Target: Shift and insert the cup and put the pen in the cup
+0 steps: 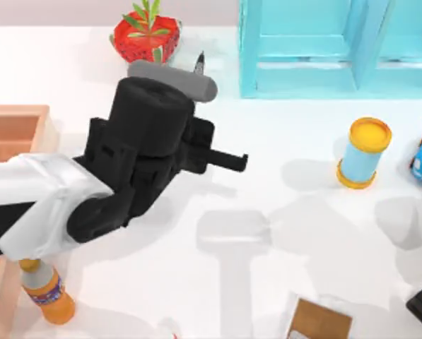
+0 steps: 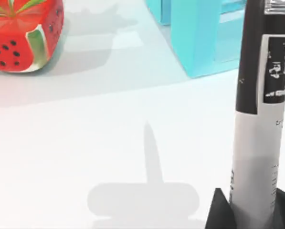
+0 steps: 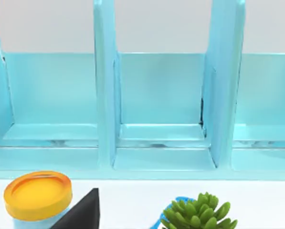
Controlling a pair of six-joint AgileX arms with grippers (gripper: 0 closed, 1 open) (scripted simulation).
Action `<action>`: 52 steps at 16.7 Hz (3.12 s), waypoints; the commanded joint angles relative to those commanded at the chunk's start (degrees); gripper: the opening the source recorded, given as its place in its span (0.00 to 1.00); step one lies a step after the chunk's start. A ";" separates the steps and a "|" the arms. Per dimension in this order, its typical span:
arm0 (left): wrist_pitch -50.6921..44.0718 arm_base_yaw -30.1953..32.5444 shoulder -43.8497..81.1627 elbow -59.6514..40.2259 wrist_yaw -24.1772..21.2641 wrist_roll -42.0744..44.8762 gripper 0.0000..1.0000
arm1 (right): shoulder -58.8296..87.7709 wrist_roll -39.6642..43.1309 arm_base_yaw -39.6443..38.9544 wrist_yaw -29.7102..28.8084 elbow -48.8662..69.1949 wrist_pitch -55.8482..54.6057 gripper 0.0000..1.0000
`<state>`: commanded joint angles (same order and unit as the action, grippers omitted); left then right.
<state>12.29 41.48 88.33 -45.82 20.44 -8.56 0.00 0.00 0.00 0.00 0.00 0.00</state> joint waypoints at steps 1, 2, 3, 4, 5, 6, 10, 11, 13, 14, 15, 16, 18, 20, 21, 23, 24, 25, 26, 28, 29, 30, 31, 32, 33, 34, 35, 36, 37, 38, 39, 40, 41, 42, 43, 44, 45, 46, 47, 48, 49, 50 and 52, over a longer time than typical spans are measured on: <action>5.95 -0.37 -2.24 4.08 0.71 1.54 0.00 | 0.00 0.00 0.00 0.00 0.00 0.00 1.00; 11.78 -0.72 -4.41 8.05 1.39 3.04 0.00 | 0.00 0.00 0.00 0.00 0.00 0.00 1.00; 17.46 -1.04 -6.50 11.87 2.04 4.49 0.00 | 0.00 0.00 0.00 0.00 0.00 0.00 1.00; 22.94 -1.34 -8.50 15.52 2.64 5.88 0.00 | 0.00 0.00 0.00 0.00 0.00 0.00 1.00; 28.19 -1.62 -10.41 18.97 3.21 7.19 0.00 | 0.00 0.00 0.00 0.00 0.00 0.00 1.00; 33.09 -1.87 -12.16 22.16 3.73 8.40 0.00 | 0.00 0.00 0.00 0.00 0.00 0.00 1.00; 48.85 -2.56 -17.71 32.15 5.34 12.20 0.00 | 0.00 0.00 0.00 0.00 0.00 0.00 1.00; 51.62 -2.67 -18.66 33.87 5.62 12.85 0.00 | 0.00 0.00 0.00 0.00 0.00 0.00 1.00; 55.25 -2.79 -19.90 36.12 5.99 13.70 0.00 | 0.00 0.00 0.00 0.00 0.00 0.00 1.00; 56.15 -2.81 -20.20 36.67 6.08 13.90 0.00 | 0.00 0.00 0.00 0.00 0.00 0.00 1.00; 56.48 -2.82 -20.31 36.88 6.11 13.98 0.00 | 0.00 0.00 0.00 0.00 0.00 0.00 1.00; 56.48 -2.82 -20.31 36.88 6.11 13.98 0.00 | 0.00 0.00 0.00 0.00 0.00 0.00 1.00; 56.48 -2.82 -20.31 36.88 6.11 13.98 0.00 | 0.00 0.00 0.00 0.00 0.00 0.00 1.00; 56.54 -2.71 -19.87 36.62 6.00 14.00 0.00 | 0.00 0.00 0.00 0.00 0.00 0.00 1.00; 57.23 -3.02 -19.10 36.21 5.63 13.95 0.00 | 0.00 0.00 0.00 0.00 0.00 0.00 1.00; 59.55 -4.12 -15.90 35.10 4.59 13.81 0.00 | 0.00 0.00 0.00 0.00 0.00 0.00 1.00; 60.71 -4.69 -13.77 34.49 4.11 13.69 0.00 | 0.00 0.00 0.00 0.00 0.00 0.00 1.00; 61.89 -5.21 -11.47 33.89 3.65 13.54 0.00 | 0.00 0.00 0.00 0.00 0.00 0.00 1.00; 63.08 -5.69 -9.16 33.28 3.15 13.38 0.00 | 0.00 0.00 0.00 0.00 0.00 0.00 1.00; 65.38 -6.91 -5.21 32.01 1.95 13.19 0.00 | 0.00 0.00 0.00 0.00 0.00 0.00 1.00; 66.49 -7.54 -3.85 31.43 1.31 13.12 0.00 | 0.00 0.00 0.00 0.00 0.00 0.00 1.00; 67.18 -8.01 -3.10 30.96 0.76 13.06 0.00 | 0.00 0.00 0.00 0.00 0.00 0.00 1.00; 67.35 -8.14 -2.91 30.83 0.59 13.04 0.00 | 0.00 0.00 0.00 0.00 0.00 0.00 1.00; 67.35 -8.14 -2.91 30.83 0.59 13.04 0.00 | 0.00 0.00 0.00 0.00 0.00 0.00 1.00; 67.35 -8.14 -2.91 30.83 0.59 13.04 0.00 | 0.00 0.00 0.00 0.00 0.00 0.00 1.00; 67.35 -8.14 -2.91 30.83 0.59 13.04 0.00 | 0.00 0.00 0.00 0.00 0.00 0.00 1.00; 67.35 -8.14 -2.91 30.83 0.59 13.04 0.08 | 0.00 0.00 0.00 0.00 0.00 0.00 1.00; 67.35 -8.14 -2.91 30.83 0.59 13.04 0.15 | 0.00 0.00 0.00 0.00 0.00 0.00 1.00; 67.35 -8.14 -2.91 30.83 0.59 13.04 0.23 | 0.00 0.00 0.00 0.00 0.00 0.00 1.00; 67.35 -8.14 -2.91 30.83 0.59 13.04 0.30 | 0.00 0.00 0.00 0.00 0.00 0.00 1.00; 67.35 -8.14 -2.91 30.83 0.59 13.04 0.38 | 0.00 0.00 0.00 0.00 0.00 0.00 1.00; 67.35 -8.14 -2.91 30.83 0.59 13.04 0.45 | 0.00 0.00 0.00 0.00 0.00 0.00 1.00; 67.35 -8.14 -2.91 30.83 0.59 13.04 0.53 | 0.00 0.00 0.00 0.00 0.00 0.00 1.00; 67.35 -8.14 -2.91 30.83 0.59 13.04 0.60 | 0.00 0.00 0.00 0.00 0.00 0.00 1.00; 67.35 -8.14 -2.91 30.83 0.59 13.04 0.68 | 0.00 0.00 0.00 0.00 0.00 0.00 1.00; 67.35 -8.14 -2.91 30.83 0.59 13.04 0.75 | 0.00 0.00 0.00 0.00 0.00 0.00 1.00; 67.35 -8.14 -2.91 30.83 0.59 13.04 0.83 | 0.00 0.00 0.00 0.00 0.00 0.00 1.00; 67.35 -8.14 -2.91 30.83 0.59 13.04 0.90 | 0.00 0.00 0.00 0.00 0.00 0.00 1.00; 67.35 -8.14 -2.91 30.83 0.59 13.04 0.98 | 0.00 0.00 0.00 0.00 0.00 0.00 1.00; 67.35 -8.14 -2.91 30.83 0.59 13.04 1.00 | 0.00 0.00 0.00 0.00 0.00 0.00 1.00; 67.35 -8.14 -2.91 30.83 0.59 13.04 1.00 | 0.00 0.00 0.00 0.00 0.00 0.00 1.00; 67.35 -8.14 -2.91 30.83 0.59 13.04 1.00 | 0.00 0.00 0.00 0.00 0.00 0.00 1.00; 67.35 -8.14 -2.91 30.83 0.59 13.04 1.00 | 0.00 0.00 0.00 0.00 0.00 0.00 1.00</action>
<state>79.64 33.34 85.42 -14.99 21.03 4.48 0.00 0.00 0.00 0.00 0.00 0.00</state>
